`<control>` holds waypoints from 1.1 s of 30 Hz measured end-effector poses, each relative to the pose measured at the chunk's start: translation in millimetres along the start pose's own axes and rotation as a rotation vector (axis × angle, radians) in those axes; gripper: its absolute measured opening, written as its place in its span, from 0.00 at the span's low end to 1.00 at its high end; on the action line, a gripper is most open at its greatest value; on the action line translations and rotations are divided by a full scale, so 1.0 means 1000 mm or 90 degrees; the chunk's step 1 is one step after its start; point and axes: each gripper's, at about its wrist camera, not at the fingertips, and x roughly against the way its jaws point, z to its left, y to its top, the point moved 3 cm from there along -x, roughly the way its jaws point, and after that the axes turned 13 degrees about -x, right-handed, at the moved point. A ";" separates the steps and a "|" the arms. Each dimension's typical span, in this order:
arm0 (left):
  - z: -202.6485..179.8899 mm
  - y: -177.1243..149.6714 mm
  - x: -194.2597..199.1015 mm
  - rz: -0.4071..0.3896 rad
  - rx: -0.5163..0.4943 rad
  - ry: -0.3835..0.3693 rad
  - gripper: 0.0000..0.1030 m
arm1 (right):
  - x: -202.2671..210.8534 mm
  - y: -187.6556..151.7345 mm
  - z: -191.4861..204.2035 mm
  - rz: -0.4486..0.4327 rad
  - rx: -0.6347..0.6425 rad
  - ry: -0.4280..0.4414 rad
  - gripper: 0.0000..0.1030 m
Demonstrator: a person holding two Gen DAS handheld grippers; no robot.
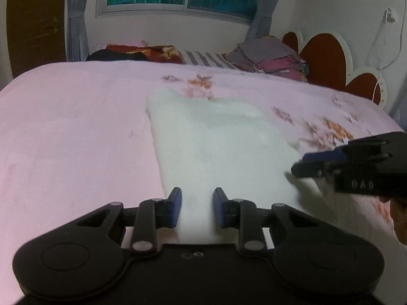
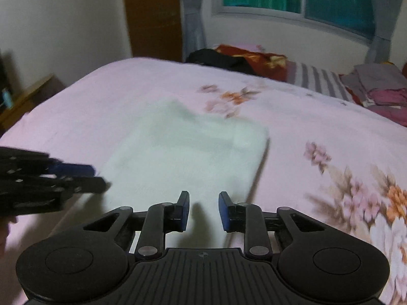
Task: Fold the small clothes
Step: 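Smooth the small folded sweater and pull both grippers back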
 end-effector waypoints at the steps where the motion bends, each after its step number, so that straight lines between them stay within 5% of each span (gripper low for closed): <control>1: -0.004 -0.006 0.003 0.001 -0.005 0.008 0.25 | 0.001 -0.009 0.002 0.010 0.006 -0.003 0.26; 6: -0.020 -0.018 0.010 0.016 -0.025 0.029 0.26 | -0.007 -0.044 -0.006 0.043 -0.005 -0.045 0.26; 18: -0.047 -0.039 0.042 0.027 -0.016 0.060 0.25 | 0.020 -0.063 -0.014 0.046 -0.038 -0.061 0.26; 26: -0.080 -0.052 0.095 0.011 0.016 0.065 0.26 | 0.096 -0.081 -0.011 -0.005 -0.078 -0.037 0.26; 32: -0.113 -0.057 0.145 -0.021 0.041 0.076 0.46 | 0.171 -0.112 -0.001 -0.033 -0.080 -0.041 0.26; 33: -0.119 -0.057 0.155 -0.030 0.040 0.081 0.58 | 0.182 -0.118 0.001 -0.035 -0.081 -0.042 0.26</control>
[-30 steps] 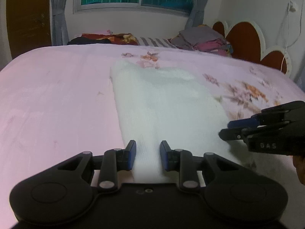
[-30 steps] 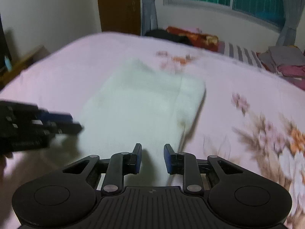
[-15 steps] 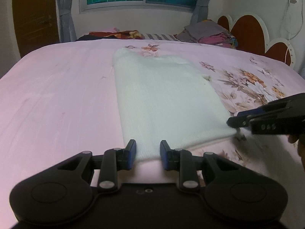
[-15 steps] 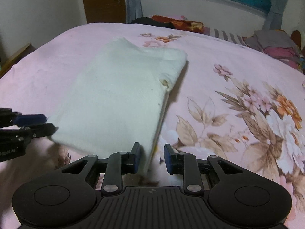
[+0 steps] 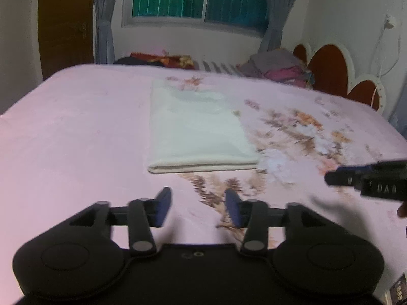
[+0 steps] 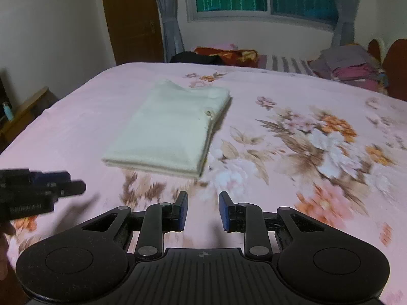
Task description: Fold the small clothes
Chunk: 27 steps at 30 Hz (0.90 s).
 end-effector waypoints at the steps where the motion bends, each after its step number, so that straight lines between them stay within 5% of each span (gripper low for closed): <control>1: -0.004 0.000 0.011 -0.009 -0.002 0.009 0.71 | 0.012 -0.005 0.000 -0.003 -0.005 0.002 0.26; 5: -0.021 0.000 0.051 -0.048 -0.010 0.026 1.00 | 0.054 -0.022 -0.001 -0.028 -0.025 0.002 0.28; 6: -0.026 0.000 0.060 -0.058 -0.011 0.032 1.00 | 0.065 -0.025 -0.001 -0.036 -0.029 0.000 0.32; 8: -0.032 -0.002 0.079 -0.076 -0.006 0.059 1.00 | 0.087 -0.029 0.000 -0.070 -0.041 -0.018 0.99; 10: -0.038 -0.006 0.093 -0.067 0.000 0.086 1.00 | 0.108 -0.033 0.000 -0.120 -0.039 -0.028 1.00; 27: -0.078 -0.016 0.179 -0.131 -0.008 0.106 1.00 | 0.195 -0.079 0.001 -0.140 -0.045 -0.069 1.00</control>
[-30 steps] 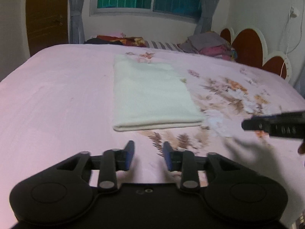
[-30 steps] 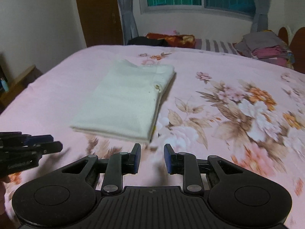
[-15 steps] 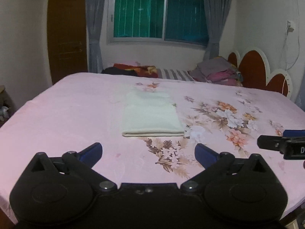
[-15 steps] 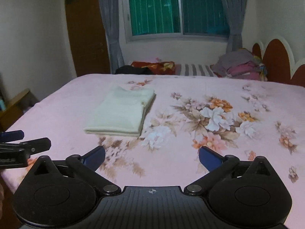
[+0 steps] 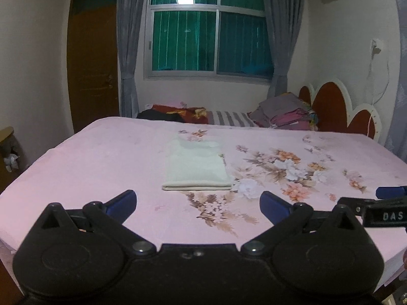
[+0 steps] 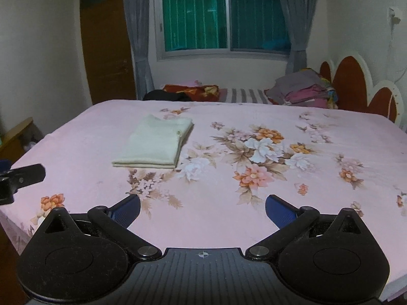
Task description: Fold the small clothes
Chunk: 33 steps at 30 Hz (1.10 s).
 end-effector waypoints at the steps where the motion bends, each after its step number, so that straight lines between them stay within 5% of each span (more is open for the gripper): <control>1: -0.002 0.001 0.002 -0.004 -0.004 -0.001 1.00 | 0.003 0.001 -0.001 -0.003 -0.005 0.000 1.00; 33: 0.001 -0.001 0.003 -0.015 -0.009 0.003 1.00 | 0.015 0.011 0.005 -0.021 0.010 -0.005 1.00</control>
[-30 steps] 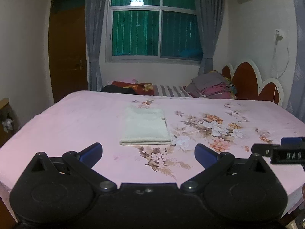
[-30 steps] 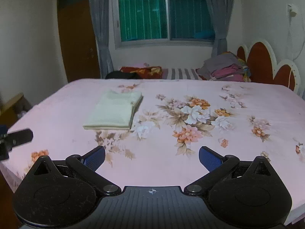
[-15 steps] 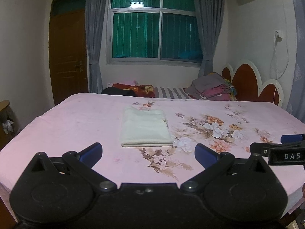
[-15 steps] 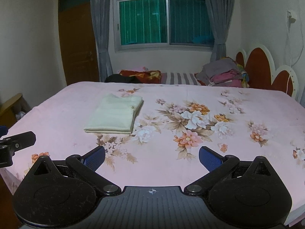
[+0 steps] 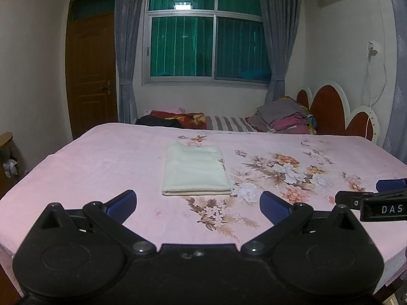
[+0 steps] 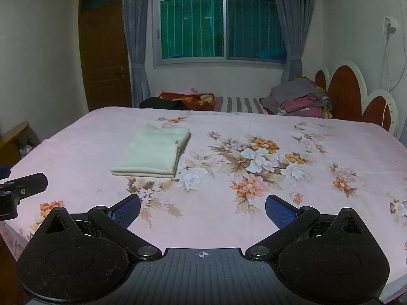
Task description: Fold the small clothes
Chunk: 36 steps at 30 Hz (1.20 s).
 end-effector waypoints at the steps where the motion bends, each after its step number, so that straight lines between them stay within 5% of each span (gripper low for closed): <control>1: -0.001 0.000 0.000 0.000 -0.003 -0.001 1.00 | 0.000 0.000 0.000 0.001 0.000 0.001 1.00; 36: -0.002 0.000 -0.007 -0.003 -0.015 -0.005 1.00 | 0.004 0.001 0.000 -0.003 -0.004 0.000 1.00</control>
